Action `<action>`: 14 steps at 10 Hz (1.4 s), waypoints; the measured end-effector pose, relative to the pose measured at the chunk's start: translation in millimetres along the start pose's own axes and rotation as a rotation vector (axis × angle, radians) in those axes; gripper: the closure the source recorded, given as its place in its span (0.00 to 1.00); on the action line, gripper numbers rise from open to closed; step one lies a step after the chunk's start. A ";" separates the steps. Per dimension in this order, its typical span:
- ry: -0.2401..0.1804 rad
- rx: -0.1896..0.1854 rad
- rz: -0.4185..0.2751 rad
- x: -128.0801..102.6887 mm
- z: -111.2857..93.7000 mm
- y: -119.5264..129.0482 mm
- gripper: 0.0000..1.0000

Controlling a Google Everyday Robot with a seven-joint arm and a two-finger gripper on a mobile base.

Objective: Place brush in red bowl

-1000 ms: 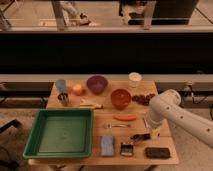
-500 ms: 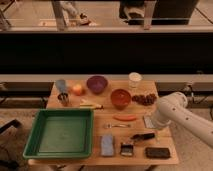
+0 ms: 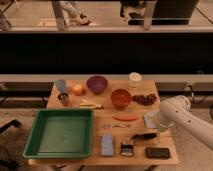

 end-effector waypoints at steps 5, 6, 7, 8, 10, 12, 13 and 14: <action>-0.009 0.002 0.002 11.3 -1.2 8.4 0.40; -0.010 -0.003 -0.001 11.2 -0.3 9.9 0.41; -0.011 -0.011 -0.006 10.0 1.5 11.5 0.41; -0.012 -0.023 -0.013 8.1 3.9 13.8 0.41; -0.015 -0.041 -0.029 2.4 7.9 17.4 0.41; -0.018 -0.053 -0.043 -2.3 8.5 22.0 0.41; -0.021 -0.056 -0.050 -4.4 8.8 23.2 0.44; -0.024 -0.059 -0.057 -6.1 8.5 25.1 0.55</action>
